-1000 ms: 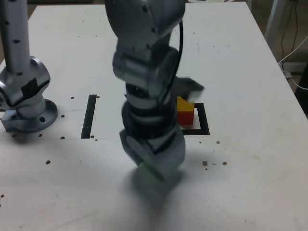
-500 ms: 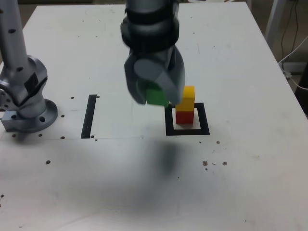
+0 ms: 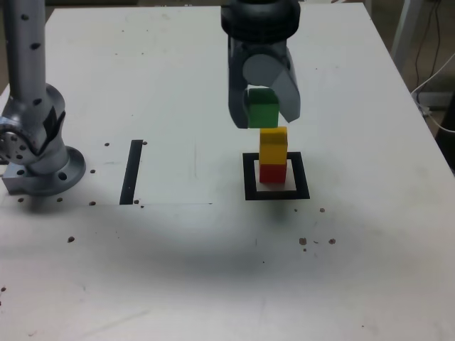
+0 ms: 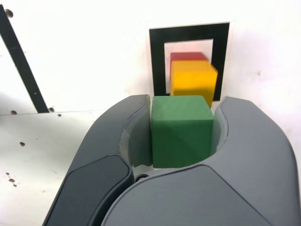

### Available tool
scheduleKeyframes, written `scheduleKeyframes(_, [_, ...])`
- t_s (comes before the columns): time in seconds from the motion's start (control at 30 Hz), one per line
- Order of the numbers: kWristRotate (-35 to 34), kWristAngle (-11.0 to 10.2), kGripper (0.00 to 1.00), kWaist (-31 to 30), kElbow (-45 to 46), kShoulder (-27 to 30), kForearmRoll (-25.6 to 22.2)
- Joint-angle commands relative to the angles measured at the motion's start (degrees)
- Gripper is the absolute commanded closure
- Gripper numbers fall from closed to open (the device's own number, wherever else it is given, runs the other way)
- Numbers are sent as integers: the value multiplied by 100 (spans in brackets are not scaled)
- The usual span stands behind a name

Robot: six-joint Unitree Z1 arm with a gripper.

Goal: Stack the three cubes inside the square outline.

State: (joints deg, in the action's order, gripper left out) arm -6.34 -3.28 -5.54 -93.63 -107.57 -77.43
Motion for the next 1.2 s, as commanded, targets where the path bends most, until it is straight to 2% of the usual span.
scheduleKeyframes(0.0, [29, -19, 71, 50, -79, -131, 7])
scheduleKeyframes(0.83, [36, 56, 69, 97, -170, -500, 132])
scheduleKeyframes(0.9, [45, 60, 61, 98, -166, -517, 137])
scheduleKeyframes(1.1, [123, 97, 11, 114, -134, -561, 160])
scheduleKeyframes(1.17, [135, 99, 8, 118, -126, -561, 160])
